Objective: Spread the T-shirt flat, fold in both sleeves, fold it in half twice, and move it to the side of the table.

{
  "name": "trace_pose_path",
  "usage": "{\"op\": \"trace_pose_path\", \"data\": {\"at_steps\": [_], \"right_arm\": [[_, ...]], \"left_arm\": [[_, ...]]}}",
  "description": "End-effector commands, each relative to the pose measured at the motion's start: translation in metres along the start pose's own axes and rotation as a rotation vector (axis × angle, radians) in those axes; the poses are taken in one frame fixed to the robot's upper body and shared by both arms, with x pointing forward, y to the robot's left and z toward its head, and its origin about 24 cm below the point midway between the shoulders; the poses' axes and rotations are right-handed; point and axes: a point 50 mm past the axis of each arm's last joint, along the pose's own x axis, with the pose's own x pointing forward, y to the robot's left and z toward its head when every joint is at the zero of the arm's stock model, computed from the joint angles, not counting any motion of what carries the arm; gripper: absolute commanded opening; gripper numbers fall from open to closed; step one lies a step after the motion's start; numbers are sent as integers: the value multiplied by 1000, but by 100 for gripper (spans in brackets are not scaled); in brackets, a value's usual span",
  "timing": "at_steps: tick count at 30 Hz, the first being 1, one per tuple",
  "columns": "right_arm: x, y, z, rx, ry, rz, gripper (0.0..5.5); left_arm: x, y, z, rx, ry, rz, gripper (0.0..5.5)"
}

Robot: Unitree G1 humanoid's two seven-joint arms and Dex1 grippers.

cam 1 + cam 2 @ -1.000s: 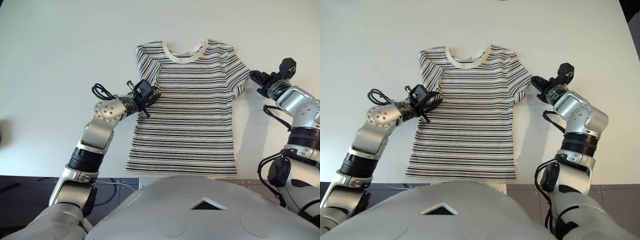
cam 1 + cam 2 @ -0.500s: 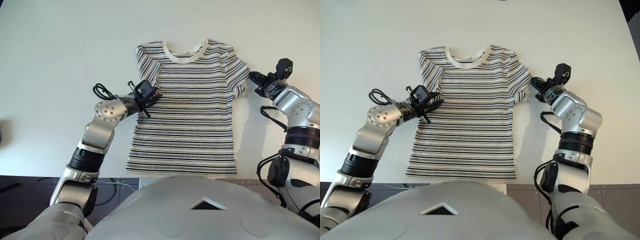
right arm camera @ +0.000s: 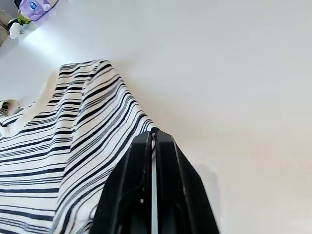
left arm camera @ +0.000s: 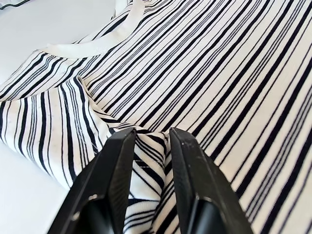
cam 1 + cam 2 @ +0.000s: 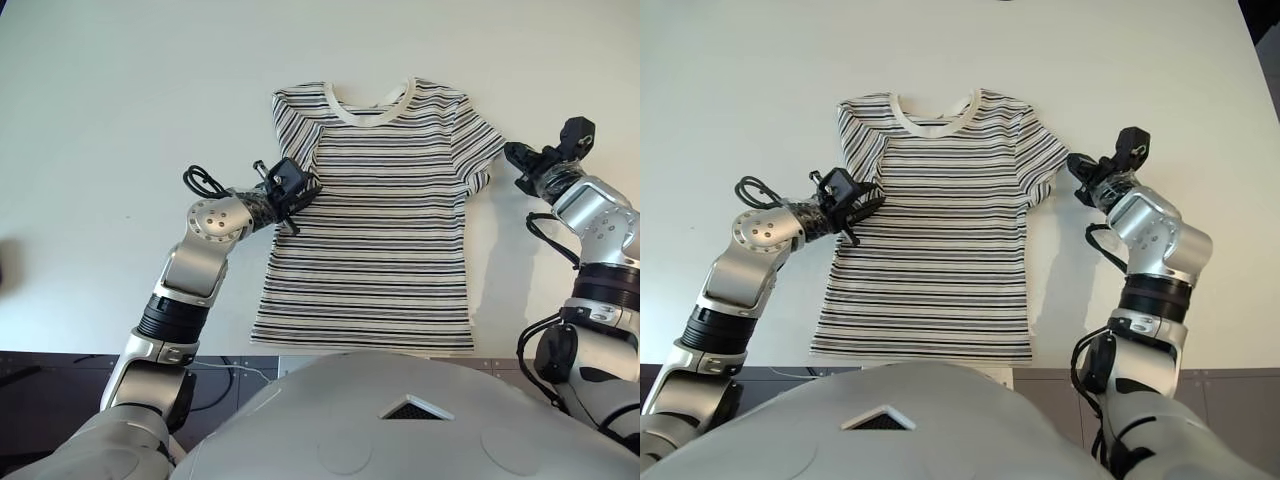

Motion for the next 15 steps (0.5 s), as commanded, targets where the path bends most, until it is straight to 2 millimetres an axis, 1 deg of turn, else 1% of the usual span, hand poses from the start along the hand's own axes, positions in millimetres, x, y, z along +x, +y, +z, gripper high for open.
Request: {"op": "trace_pose_path", "data": {"at_steps": [1, 4, 11, 15], "right_arm": [[-1, 19, 6, -8, -11, 51, 12], [2, 34, 13, -21, -22, 95, 12], [15, 70, 23, -44, -22, 190, 12], [23, 85, 22, -52, -7, 226, 12]], "left_arm": [[0, 4, 5, 9, -8, 17, 129], [1, 3, 6, 6, -11, 20, 129], [4, 1, 7, 5, -16, 20, 129], [4, -1, 6, 0, -14, 23, 129]]}}
